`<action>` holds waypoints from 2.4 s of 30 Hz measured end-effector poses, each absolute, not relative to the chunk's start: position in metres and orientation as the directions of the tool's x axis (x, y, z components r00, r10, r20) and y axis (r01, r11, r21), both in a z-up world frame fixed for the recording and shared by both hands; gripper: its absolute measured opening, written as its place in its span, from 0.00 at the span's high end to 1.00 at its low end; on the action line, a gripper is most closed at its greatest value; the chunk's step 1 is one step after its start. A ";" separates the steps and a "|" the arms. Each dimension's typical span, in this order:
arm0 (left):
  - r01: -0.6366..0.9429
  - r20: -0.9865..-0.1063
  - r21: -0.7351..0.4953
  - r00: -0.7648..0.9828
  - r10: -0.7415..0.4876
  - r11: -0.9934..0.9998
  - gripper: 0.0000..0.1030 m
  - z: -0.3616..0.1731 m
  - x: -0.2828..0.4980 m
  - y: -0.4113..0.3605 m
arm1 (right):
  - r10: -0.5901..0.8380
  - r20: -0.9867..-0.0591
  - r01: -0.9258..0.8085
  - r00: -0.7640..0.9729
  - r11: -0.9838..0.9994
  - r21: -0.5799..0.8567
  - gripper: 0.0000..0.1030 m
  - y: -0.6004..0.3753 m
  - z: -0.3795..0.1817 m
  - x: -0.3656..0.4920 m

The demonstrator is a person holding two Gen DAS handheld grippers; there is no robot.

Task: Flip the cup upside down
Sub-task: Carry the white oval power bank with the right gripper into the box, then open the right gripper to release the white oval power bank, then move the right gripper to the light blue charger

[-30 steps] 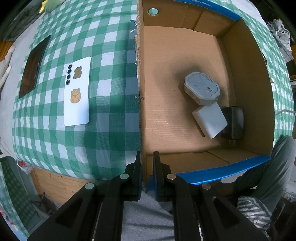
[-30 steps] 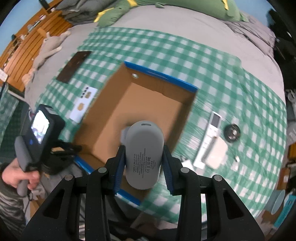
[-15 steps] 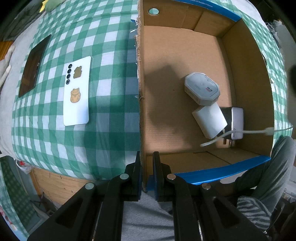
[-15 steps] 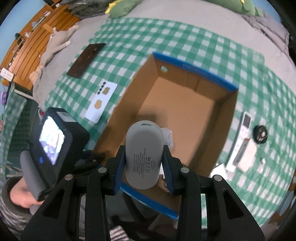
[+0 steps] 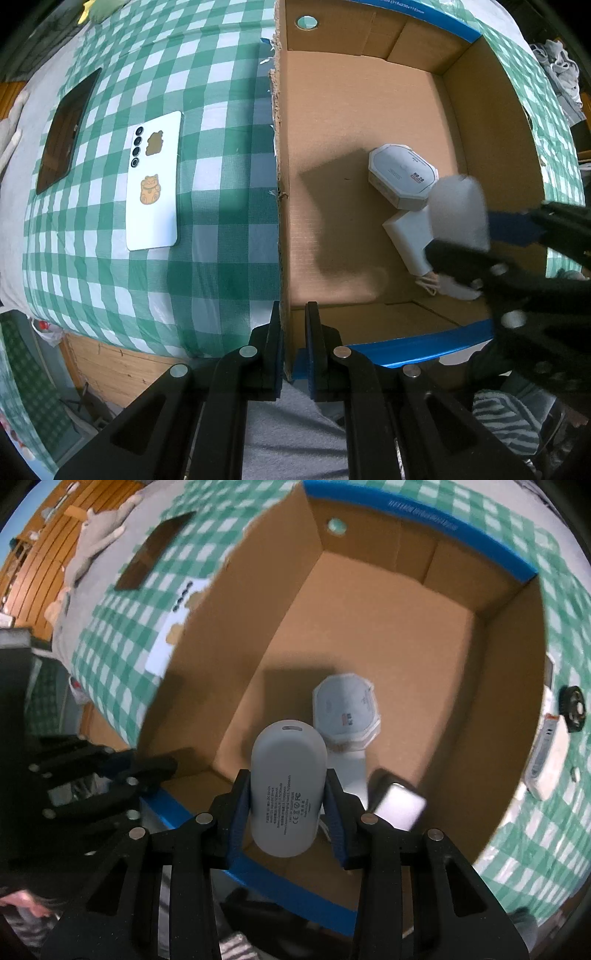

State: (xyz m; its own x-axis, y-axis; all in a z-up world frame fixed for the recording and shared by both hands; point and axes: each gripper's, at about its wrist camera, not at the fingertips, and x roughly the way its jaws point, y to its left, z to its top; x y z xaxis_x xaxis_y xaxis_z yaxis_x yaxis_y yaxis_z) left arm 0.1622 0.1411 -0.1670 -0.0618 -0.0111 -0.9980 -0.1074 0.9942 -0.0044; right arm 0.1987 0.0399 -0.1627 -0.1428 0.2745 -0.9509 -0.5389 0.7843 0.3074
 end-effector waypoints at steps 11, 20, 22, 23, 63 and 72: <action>-0.108 -0.998 -0.002 -0.062 -0.009 0.994 0.92 -0.167 0.163 0.140 | 0.234 -0.961 -0.569 -0.145 0.775 0.275 0.63 0.043 -0.183 0.190; -0.107 -0.998 -0.002 -0.061 -0.009 0.994 0.92 -0.169 0.162 0.140 | 0.223 -0.973 -0.595 -0.064 0.774 0.217 0.47 0.029 -0.163 0.189; -0.107 -0.998 -0.003 -0.060 -0.009 0.994 0.92 -0.169 0.161 0.140 | 0.218 -0.975 -0.596 -0.051 0.777 0.205 0.43 0.027 -0.157 0.188; -0.108 -0.998 -0.003 -0.060 -0.009 0.994 0.92 -0.169 0.161 0.140 | 0.219 -0.975 -0.598 -0.046 0.775 0.203 0.42 0.026 -0.154 0.188; -0.111 -0.998 -0.002 -0.060 -0.009 0.994 0.91 -0.169 0.161 0.139 | 0.156 -0.988 -0.521 -0.020 0.841 0.143 0.34 -0.132 -0.139 0.253; -0.108 -0.998 0.002 -0.060 -0.005 0.994 0.91 -0.168 0.161 0.140 | 0.153 -0.986 -0.525 -0.073 0.835 0.168 0.34 -0.142 -0.183 0.255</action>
State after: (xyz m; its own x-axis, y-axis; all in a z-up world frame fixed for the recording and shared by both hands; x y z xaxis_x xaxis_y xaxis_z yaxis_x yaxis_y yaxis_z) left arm 0.1606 0.1400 -0.1684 -0.0605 -0.0046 -0.9982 -0.1081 0.9941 0.0020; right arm 0.2546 -0.1421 -0.1832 -0.0725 0.1526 -0.9856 -0.5247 0.8346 0.1678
